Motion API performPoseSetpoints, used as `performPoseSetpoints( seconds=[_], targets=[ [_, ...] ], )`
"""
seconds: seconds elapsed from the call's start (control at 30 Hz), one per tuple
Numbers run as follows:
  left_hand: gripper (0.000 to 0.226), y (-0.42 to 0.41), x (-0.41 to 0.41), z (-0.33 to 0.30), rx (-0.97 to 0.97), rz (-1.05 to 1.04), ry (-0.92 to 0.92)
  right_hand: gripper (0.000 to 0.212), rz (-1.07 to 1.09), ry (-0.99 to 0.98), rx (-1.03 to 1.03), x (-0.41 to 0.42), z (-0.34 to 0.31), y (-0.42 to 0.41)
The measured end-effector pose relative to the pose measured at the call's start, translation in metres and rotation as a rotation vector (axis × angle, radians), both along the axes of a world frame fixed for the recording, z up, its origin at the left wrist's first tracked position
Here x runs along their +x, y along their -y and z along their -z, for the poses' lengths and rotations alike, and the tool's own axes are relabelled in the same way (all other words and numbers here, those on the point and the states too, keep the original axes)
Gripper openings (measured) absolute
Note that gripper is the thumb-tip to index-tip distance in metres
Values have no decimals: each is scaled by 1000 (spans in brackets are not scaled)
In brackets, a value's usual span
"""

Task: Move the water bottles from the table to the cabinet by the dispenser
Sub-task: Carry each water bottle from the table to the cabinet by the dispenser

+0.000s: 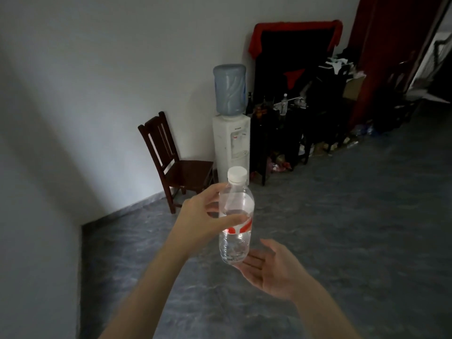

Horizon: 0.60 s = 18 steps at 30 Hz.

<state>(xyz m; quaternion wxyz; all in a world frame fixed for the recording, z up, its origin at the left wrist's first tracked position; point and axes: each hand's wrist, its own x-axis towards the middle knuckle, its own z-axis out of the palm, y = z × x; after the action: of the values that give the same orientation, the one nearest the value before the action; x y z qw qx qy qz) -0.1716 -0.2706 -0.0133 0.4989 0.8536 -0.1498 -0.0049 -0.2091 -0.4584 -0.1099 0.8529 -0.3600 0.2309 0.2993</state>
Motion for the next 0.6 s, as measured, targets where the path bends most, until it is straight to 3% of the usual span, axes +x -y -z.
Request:
performPoseSetpoints(
  seconds=[0.23,0.6],
  targets=[
    [57,12,109,20,-25,16,-40,53,43,-53,-7,103,18,14],
    [65,35,333,28,-101,104,-16,56,74,-17,-185,316,12,34]
  ],
)
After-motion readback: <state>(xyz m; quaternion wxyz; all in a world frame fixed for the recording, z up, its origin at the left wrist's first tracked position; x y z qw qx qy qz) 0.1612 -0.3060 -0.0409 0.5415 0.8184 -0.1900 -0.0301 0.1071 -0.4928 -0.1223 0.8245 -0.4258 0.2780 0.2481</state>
